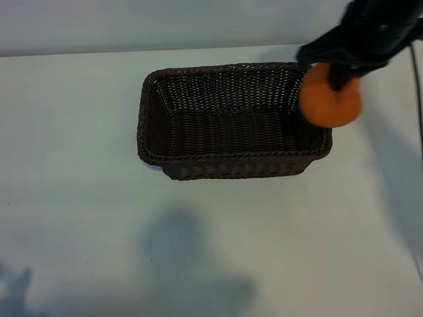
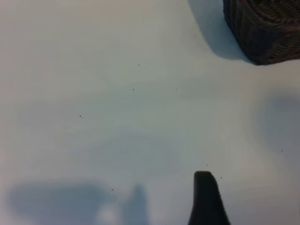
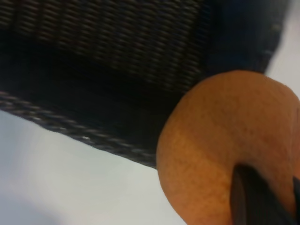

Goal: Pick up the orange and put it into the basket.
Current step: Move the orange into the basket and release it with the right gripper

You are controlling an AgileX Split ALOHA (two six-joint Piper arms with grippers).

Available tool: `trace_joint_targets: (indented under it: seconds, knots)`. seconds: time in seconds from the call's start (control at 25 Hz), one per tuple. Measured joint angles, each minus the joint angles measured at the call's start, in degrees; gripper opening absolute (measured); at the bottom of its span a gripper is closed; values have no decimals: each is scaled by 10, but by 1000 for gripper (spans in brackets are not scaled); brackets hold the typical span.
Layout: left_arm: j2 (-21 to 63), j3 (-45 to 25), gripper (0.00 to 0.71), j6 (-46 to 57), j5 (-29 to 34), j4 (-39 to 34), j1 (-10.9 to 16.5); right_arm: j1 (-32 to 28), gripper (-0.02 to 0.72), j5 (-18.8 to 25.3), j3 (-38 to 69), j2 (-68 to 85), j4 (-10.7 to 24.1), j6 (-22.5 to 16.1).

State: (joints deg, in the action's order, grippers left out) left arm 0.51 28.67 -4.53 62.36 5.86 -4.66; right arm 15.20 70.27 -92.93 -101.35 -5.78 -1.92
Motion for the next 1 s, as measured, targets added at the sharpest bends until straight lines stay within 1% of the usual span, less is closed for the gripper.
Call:
trace_joint_targets:
  seconds: [0.2, 0.48, 0.6, 0.84, 1.0]
  knots:
    - [0, 0, 472, 0, 0, 0, 0, 42, 53, 0, -28, -45, 0, -4]
    - [0, 0, 472, 0, 0, 0, 0, 77, 53, 0, -83, -118, 0, -4]
    - [0, 0, 472, 0, 0, 0, 0, 89, 53, -8, -104, -147, 0, -4]
    - [0, 0, 472, 0, 0, 0, 0, 100, 53, -29, -116, -197, -1, -4]
    - [0, 0, 472, 0, 0, 0, 0, 100, 53, -34, -116, -229, 0, -4]
